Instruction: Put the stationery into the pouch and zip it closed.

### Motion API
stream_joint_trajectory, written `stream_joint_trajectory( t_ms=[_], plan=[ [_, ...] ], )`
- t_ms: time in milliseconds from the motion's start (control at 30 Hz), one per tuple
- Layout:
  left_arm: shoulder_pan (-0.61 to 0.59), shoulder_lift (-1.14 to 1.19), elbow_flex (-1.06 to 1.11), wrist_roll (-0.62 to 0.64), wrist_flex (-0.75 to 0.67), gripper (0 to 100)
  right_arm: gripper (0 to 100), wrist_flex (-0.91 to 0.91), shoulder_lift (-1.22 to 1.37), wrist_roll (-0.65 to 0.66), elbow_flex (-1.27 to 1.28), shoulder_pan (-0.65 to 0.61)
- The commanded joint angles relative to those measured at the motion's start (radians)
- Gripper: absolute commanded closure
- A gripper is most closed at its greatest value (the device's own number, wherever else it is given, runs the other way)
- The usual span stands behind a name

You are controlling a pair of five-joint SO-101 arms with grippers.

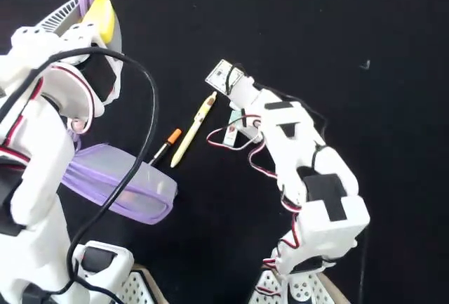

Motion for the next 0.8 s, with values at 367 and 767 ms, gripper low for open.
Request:
stream_joint_trajectory(
  t_ms=[367,767],
  plan=[
    [0.001,-0.011,-0.001,0.011,-0.028,97,98.8,0.034,-0.168,-0.057,-0.073,0.055],
    [-0.004,-0.011,-0.008,0.209,-0.029,97,98.8,0.097,-0.998,-0.420,0.005,-0.061]
  ],
)
